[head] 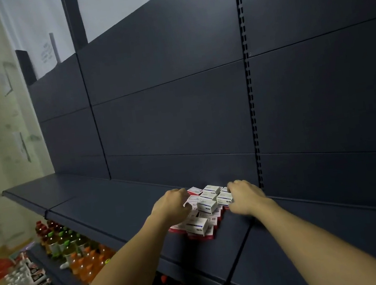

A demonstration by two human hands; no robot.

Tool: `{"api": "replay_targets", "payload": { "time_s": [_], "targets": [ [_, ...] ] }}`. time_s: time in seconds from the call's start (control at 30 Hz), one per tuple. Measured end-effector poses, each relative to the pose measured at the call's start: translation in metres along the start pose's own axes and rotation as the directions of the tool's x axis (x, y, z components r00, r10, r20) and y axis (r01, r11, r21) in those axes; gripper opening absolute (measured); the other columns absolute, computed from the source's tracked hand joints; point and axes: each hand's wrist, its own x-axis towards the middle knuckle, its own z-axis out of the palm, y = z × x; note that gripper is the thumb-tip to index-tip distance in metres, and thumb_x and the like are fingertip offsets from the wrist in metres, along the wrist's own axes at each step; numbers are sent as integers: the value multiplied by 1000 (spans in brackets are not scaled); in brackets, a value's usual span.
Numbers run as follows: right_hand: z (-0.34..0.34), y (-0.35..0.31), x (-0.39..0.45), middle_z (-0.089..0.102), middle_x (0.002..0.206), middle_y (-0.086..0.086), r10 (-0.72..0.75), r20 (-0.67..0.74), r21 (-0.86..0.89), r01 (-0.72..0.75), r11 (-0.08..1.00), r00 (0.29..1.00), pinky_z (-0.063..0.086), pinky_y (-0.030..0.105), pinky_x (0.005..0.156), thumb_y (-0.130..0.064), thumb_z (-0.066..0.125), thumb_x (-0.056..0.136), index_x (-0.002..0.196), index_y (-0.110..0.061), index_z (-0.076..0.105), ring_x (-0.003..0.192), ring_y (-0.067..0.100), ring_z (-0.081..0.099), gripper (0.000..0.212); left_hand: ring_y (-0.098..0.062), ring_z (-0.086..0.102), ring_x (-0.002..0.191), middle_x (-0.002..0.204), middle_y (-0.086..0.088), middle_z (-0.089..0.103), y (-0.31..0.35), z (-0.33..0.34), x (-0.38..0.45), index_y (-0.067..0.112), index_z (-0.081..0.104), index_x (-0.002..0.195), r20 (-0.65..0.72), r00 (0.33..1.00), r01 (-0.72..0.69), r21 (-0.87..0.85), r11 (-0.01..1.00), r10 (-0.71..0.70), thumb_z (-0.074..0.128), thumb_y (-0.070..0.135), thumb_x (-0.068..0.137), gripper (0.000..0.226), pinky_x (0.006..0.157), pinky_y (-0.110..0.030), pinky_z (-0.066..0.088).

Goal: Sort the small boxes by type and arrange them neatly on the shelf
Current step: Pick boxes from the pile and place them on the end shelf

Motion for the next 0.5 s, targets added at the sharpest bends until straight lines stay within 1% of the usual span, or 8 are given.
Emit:
{"api": "replay_targets", "payload": {
  "time_s": [0.1, 0.17, 0.23, 0.27, 0.3, 0.4, 0.47, 0.5],
  "targets": [
    [11, -8, 7, 55, 127, 5, 25, 4, 3, -25, 1000, 1000, 48, 36, 93, -26, 59, 83, 126, -14, 55, 120, 27, 53, 45, -23, 59, 102, 116, -2, 62, -17, 8, 17, 17, 63, 116, 0, 1000, -30, -36, 999, 30, 52, 22, 88, 31, 84, -39, 54],
    [17, -13, 11, 55, 126, 5, 52, -5, 12, -52, 999, 999, 49, 35, 92, -27, 59, 83, 124, -14, 56, 119, 27, 53, 43, -22, 58, 97, 114, -1, 62, -28, 13, 28, 16, 64, 112, 18, 997, -75, -31, 997, 76, 53, 20, 88, 27, 80, -38, 54],
    [19, -19, 15, 55, 124, 4, 78, -20, 18, -77, 997, 997, 50, 35, 92, -27, 60, 83, 123, -15, 57, 118, 26, 54, 42, -18, 53, 89, 113, -2, 62, -39, 18, 38, 16, 63, 105, 42, 989, -138, -21, 990, 139, 54, 18, 88, 20, 75, -35, 51],
    [20, -22, 16, 55, 124, 3, 92, -29, 22, -91, 996, 995, 50, 36, 91, -27, 60, 83, 123, -16, 58, 117, 25, 54, 42, -16, 51, 88, 114, -2, 62, -45, 21, 43, 17, 64, 105, 59, 984, -170, -23, 985, 171, 54, 18, 88, 19, 74, -33, 48],
    [20, -25, 18, 55, 123, 2, 107, -41, 29, -105, 994, 993, 50, 36, 90, -26, 61, 82, 123, -17, 58, 116, 24, 54, 41, -15, 51, 89, 114, 0, 62, -51, 23, 47, 19, 66, 107, 83, 976, -200, -30, 979, 202, 55, 18, 89, 20, 75, -31, 47],
    [21, -36, 23, 56, 121, -2, 129, -77, 40, -127, 991, 989, 49, 33, 88, -25, 62, 82, 121, -21, 61, 116, 20, 53, 39, -14, 58, 99, 116, 4, 64, -66, 26, 60, 23, 70, 112, 152, 947, -273, -76, 959, 282, 58, 23, 91, 24, 86, -31, 51],
    [23, -44, 25, 55, 116, -5, 135, -85, 44, -131, 990, 987, 45, 29, 81, -26, 63, 82, 115, -23, 63, 112, 18, 52, 33, -12, 61, 100, 112, 6, 68, -74, 27, 65, 22, 74, 108, 193, 921, -322, -111, 940, 339, 60, 23, 90, 22, 88, -30, 52],
    [24, -49, 26, 55, 111, -6, 139, -89, 46, -135, 990, 986, 43, 28, 78, -25, 63, 82, 108, -25, 64, 109, 17, 52, 27, -11, 61, 99, 110, 7, 70, -78, 28, 67, 21, 76, 106, 200, 909, -345, -129, 930, 365, 62, 22, 90, 21, 88, -28, 52]
  ]
}}
